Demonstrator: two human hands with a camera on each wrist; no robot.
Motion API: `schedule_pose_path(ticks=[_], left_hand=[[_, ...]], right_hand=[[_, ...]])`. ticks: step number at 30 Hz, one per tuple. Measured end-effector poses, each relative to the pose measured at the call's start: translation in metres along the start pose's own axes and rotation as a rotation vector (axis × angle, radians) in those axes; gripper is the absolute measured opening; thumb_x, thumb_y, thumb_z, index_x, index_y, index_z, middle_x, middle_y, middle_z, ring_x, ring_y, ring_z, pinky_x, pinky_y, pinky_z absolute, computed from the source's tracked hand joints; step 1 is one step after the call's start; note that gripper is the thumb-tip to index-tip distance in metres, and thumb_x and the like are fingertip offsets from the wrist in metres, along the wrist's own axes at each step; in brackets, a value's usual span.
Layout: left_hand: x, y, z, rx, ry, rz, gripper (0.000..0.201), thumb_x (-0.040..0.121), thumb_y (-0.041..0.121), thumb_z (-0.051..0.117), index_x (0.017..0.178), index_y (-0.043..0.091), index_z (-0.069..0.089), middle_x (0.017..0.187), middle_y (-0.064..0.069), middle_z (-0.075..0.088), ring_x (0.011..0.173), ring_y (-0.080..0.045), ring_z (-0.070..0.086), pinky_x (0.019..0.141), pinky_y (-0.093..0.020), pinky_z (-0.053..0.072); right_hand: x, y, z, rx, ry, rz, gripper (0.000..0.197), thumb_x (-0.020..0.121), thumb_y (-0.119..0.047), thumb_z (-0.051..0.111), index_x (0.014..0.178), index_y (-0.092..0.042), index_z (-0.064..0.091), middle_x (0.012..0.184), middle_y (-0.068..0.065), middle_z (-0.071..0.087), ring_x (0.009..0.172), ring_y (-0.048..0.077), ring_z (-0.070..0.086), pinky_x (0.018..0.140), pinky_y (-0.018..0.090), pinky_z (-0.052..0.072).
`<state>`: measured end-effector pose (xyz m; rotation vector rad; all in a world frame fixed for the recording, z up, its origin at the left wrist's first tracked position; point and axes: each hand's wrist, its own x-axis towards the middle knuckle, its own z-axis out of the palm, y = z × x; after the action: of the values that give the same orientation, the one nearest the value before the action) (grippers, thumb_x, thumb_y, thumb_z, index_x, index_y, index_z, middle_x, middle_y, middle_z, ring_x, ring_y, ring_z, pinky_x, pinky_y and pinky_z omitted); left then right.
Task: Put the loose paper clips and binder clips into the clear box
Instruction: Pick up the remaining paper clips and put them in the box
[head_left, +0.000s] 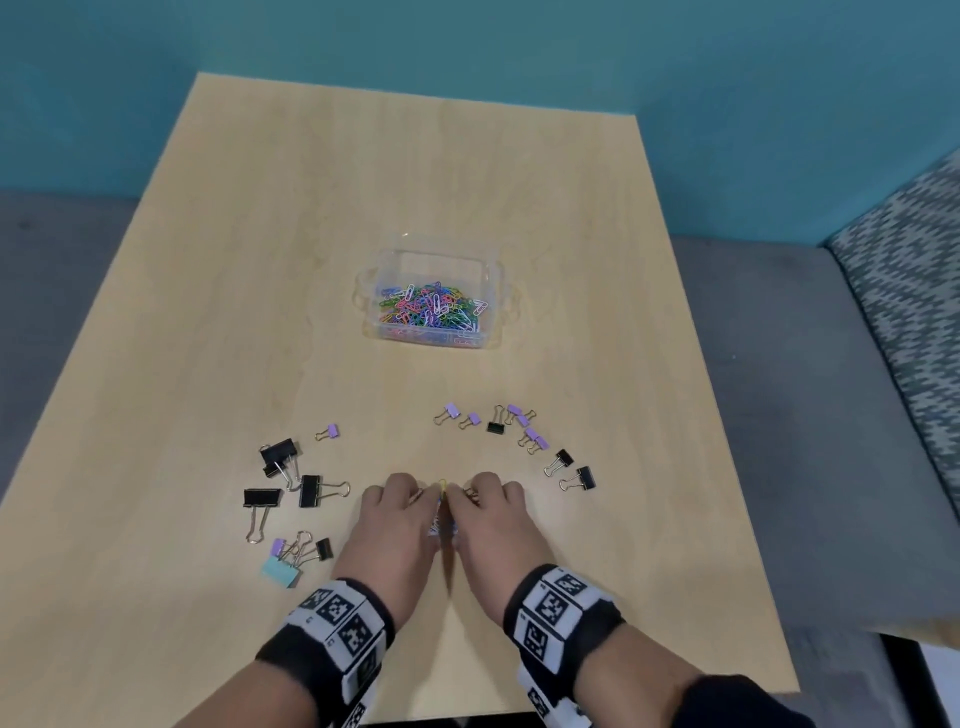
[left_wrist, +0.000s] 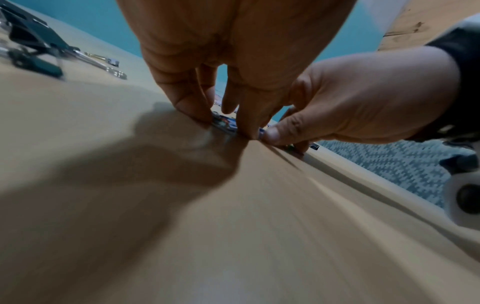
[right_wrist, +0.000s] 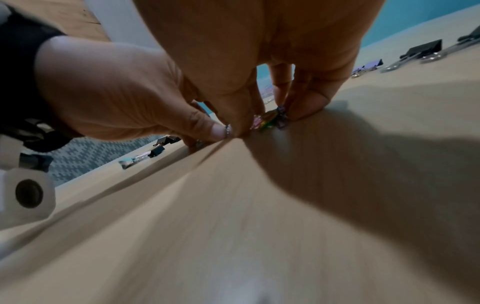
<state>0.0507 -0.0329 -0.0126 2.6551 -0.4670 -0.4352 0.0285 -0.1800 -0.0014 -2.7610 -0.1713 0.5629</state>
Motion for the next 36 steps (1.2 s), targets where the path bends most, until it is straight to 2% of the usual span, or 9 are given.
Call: schedule_pose_path(ticks=[6, 14, 19, 24, 27, 29, 31, 33, 36], left_hand=[[0.010, -0.003, 0.001, 0.062, 0.041, 0.046, 0.021, 0.074, 0.008, 0.067, 0.091, 0.019, 0.062, 0.090, 0.000, 0.049, 0.073, -0.018, 0.039, 0.059, -0.033, 0.046], [0.015, -0.008, -0.003, 0.199, 0.029, 0.130, 0.041, 0.046, -0.009, 0.074, 0.063, 0.019, 0.050, 0.069, 0.000, 0.044, 0.061, -0.013, 0.025, 0.046, -0.027, 0.026], [0.017, -0.009, -0.006, 0.156, -0.007, 0.076, 0.041, 0.044, -0.009, 0.075, 0.058, 0.018, 0.047, 0.065, 0.002, 0.043, 0.055, -0.013, 0.028, 0.042, -0.025, 0.021], [0.021, -0.009, -0.016, -0.017, -0.051, -0.099, 0.015, 0.075, 0.003, 0.065, 0.073, 0.017, 0.065, 0.075, 0.004, 0.049, 0.061, -0.019, 0.049, 0.050, -0.027, 0.034], [0.026, -0.006, -0.037, -0.258, -0.119, -0.202, 0.015, 0.080, 0.009, 0.061, 0.072, 0.021, 0.067, 0.078, 0.005, 0.058, 0.069, -0.014, 0.057, 0.061, -0.027, 0.043], [0.032, -0.006, -0.057, -0.496, -0.131, -0.308, 0.017, 0.076, 0.006, 0.064, 0.067, 0.020, 0.068, 0.067, 0.004, 0.062, 0.059, -0.009, 0.058, 0.056, -0.020, 0.043], [0.044, -0.007, -0.079, -0.721, -0.134, -0.366, 0.016, 0.077, 0.002, 0.067, 0.066, 0.012, 0.067, 0.055, 0.002, 0.061, 0.047, -0.009, 0.055, 0.053, -0.024, 0.044], [0.063, -0.008, -0.101, -0.812, -0.089, -0.346, 0.014, 0.078, -0.002, 0.068, 0.067, 0.007, 0.067, 0.052, -0.003, 0.059, 0.044, -0.012, 0.054, 0.055, -0.028, 0.043], [0.105, -0.009, -0.130, -0.741, 0.059, -0.276, 0.010, 0.078, -0.001, 0.068, 0.071, 0.005, 0.067, 0.057, -0.006, 0.060, 0.044, -0.009, 0.057, 0.047, -0.018, 0.042]], right_hand=[[0.008, 0.001, -0.016, -0.027, -0.025, -0.060, 0.044, 0.067, 0.011, 0.044, 0.104, -0.010, 0.051, 0.109, 0.010, 0.042, 0.096, 0.030, 0.039, 0.068, 0.034, 0.039], [0.010, 0.010, -0.025, -0.074, -0.107, -0.080, 0.047, 0.065, 0.014, 0.045, 0.106, -0.010, 0.050, 0.109, 0.011, 0.041, 0.096, 0.029, 0.039, 0.068, 0.038, 0.040], [0.013, 0.019, -0.032, -0.079, -0.105, -0.119, 0.052, 0.060, 0.015, 0.036, 0.104, -0.010, 0.049, 0.106, 0.010, 0.043, 0.089, 0.025, 0.040, 0.065, 0.034, 0.031], [0.020, 0.026, -0.038, -0.035, -0.138, -0.083, 0.024, 0.081, 0.006, 0.048, 0.085, -0.017, 0.041, 0.088, 0.001, 0.037, 0.072, 0.021, 0.038, 0.057, 0.030, 0.029], [0.030, 0.033, -0.053, 0.092, -0.182, -0.028, 0.009, 0.093, -0.014, 0.047, 0.085, -0.016, 0.051, 0.087, 0.001, 0.047, 0.073, 0.022, 0.048, 0.060, 0.030, 0.036], [0.038, 0.036, -0.070, 0.243, -0.194, 0.022, 0.011, 0.090, -0.019, 0.051, 0.080, -0.018, 0.055, 0.084, 0.001, 0.056, 0.072, 0.021, 0.054, 0.063, 0.032, 0.044], [0.049, 0.038, -0.091, 0.401, -0.171, 0.072, 0.012, 0.085, -0.018, 0.057, 0.074, -0.015, 0.058, 0.072, -0.001, 0.060, 0.060, 0.019, 0.058, 0.053, 0.029, 0.048], [0.064, 0.038, -0.113, 0.501, -0.155, 0.114, 0.012, 0.085, -0.017, 0.060, 0.074, -0.012, 0.061, 0.060, -0.005, 0.057, 0.045, 0.013, 0.054, 0.042, 0.022, 0.041], [0.099, 0.036, -0.148, 0.469, -0.048, 0.066, 0.015, 0.085, -0.014, 0.061, 0.070, -0.014, 0.061, 0.057, -0.002, 0.059, 0.042, 0.013, 0.057, 0.047, 0.027, 0.049]])
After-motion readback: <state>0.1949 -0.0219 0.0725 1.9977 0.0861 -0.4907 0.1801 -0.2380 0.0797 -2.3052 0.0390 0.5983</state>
